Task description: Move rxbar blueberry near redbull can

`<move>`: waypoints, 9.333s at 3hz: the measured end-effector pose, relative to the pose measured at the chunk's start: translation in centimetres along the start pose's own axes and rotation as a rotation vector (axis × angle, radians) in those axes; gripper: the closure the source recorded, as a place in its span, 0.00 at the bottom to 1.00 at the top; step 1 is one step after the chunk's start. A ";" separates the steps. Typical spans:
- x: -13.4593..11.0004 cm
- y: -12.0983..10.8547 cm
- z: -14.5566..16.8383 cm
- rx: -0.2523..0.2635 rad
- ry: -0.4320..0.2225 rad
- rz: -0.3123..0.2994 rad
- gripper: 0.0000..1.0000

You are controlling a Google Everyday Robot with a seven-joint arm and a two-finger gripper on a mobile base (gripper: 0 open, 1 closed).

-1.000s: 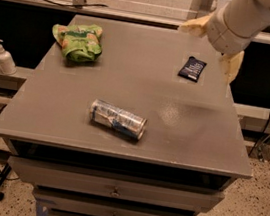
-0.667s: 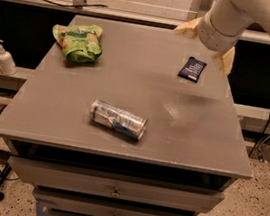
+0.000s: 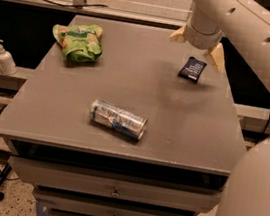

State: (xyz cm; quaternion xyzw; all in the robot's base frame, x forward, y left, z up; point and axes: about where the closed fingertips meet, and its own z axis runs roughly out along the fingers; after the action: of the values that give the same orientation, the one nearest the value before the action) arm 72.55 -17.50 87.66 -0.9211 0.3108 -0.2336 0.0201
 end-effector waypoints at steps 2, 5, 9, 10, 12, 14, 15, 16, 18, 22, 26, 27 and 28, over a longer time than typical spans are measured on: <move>1.9 1.0 3.5 -0.096 -0.024 0.014 0.00; 0.8 2.6 5.5 -0.144 -0.154 0.057 0.64; -3.3 2.7 -0.7 -0.109 -0.256 0.118 1.00; -5.0 5.2 -3.2 -0.076 -0.279 0.172 1.00; -11.7 9.5 -3.8 -0.044 -0.269 0.275 1.00; -12.6 8.9 -5.6 -0.032 -0.275 0.263 1.00; -15.1 8.8 -6.8 -0.030 -0.277 0.262 1.00; -17.4 9.1 -6.1 -0.044 -0.270 0.266 1.00; -19.6 8.7 -5.4 -0.053 -0.261 0.265 1.00; -21.1 8.6 -5.7 -0.078 -0.301 0.241 0.13; -14.7 9.9 -11.8 0.073 -0.346 0.260 0.00; -9.4 11.6 -17.7 0.257 -0.326 0.309 0.00; -5.5 14.4 -24.6 0.462 -0.256 0.395 0.00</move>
Offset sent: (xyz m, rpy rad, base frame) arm 0.0327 -0.0384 -0.0277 -0.0362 0.1264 -0.0810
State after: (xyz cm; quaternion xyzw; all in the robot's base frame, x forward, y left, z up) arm 49.75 -23.22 104.62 -0.8359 0.4172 -0.1717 0.3125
